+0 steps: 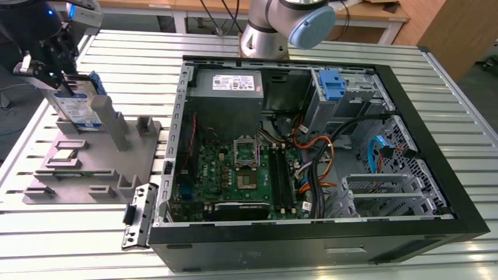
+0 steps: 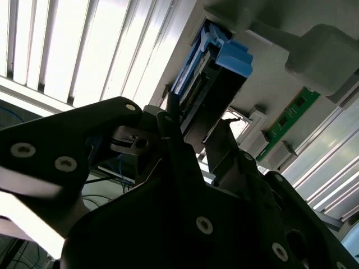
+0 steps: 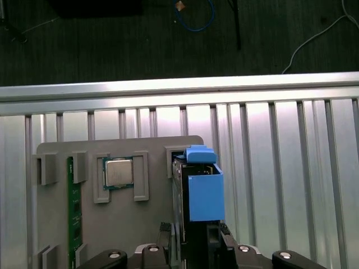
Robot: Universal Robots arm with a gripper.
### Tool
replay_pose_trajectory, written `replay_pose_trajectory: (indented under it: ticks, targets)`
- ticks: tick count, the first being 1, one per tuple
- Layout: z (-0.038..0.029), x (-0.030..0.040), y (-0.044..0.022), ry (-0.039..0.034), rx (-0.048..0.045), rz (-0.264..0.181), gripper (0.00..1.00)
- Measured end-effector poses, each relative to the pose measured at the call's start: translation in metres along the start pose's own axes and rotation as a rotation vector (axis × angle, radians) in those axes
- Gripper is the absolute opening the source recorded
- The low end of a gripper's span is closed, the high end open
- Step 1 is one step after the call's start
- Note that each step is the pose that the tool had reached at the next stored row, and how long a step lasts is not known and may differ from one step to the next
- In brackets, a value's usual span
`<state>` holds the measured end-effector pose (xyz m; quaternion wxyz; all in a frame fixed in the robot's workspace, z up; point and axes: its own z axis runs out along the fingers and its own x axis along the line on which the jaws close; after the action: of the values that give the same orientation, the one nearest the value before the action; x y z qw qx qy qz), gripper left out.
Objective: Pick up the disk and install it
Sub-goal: 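Pick up the disk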
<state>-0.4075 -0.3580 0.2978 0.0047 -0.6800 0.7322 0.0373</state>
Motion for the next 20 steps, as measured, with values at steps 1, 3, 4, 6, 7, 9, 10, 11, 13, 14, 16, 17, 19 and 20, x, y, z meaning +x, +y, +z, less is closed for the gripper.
replay_pose_trajectory:
  ticks: [1, 3, 4, 6, 7, 9, 10, 11, 13, 14, 16, 17, 19, 20]
  targets:
    - [0.0000, 0.0000, 0.0000, 0.0000, 0.0001, 0.000, 0.49]
    - [0.0000, 0.0000, 0.0000, 0.0000, 0.0000, 0.000, 0.42]
    - [0.0000, 0.0000, 0.0000, 0.0000, 0.0000, 0.000, 0.42]
    - [0.0000, 0.0000, 0.0000, 0.0000, 0.0000, 0.000, 0.42]
    - [0.0000, 0.0000, 0.0000, 0.0000, 0.0000, 0.000, 0.42]
    - [0.0001, -0.0006, 0.0000, 0.0000, 0.0001, 0.000, 0.42]
    - [0.0001, -0.0016, 0.0001, 0.0000, 0.0000, 0.000, 0.42]
    - [0.0002, -0.0025, 0.0002, 0.0000, 0.0000, 0.000, 0.42]
    - [0.0003, -0.0044, 0.0003, 0.0000, 0.0000, 0.000, 0.42]
    - [0.0004, -0.0053, 0.0004, -0.0002, 0.0001, 0.000, 0.42]
    - [0.0004, -0.0069, 0.0005, -0.0006, 0.0000, 0.000, 0.42]
    - [0.0005, -0.0071, 0.0005, -0.0007, 0.0001, 0.000, 0.42]
    - [0.0005, -0.0072, 0.0005, -0.0010, 0.0000, 0.000, 0.42]
    - [0.0005, -0.0073, 0.0005, -0.0010, 0.0000, 0.000, 0.42]
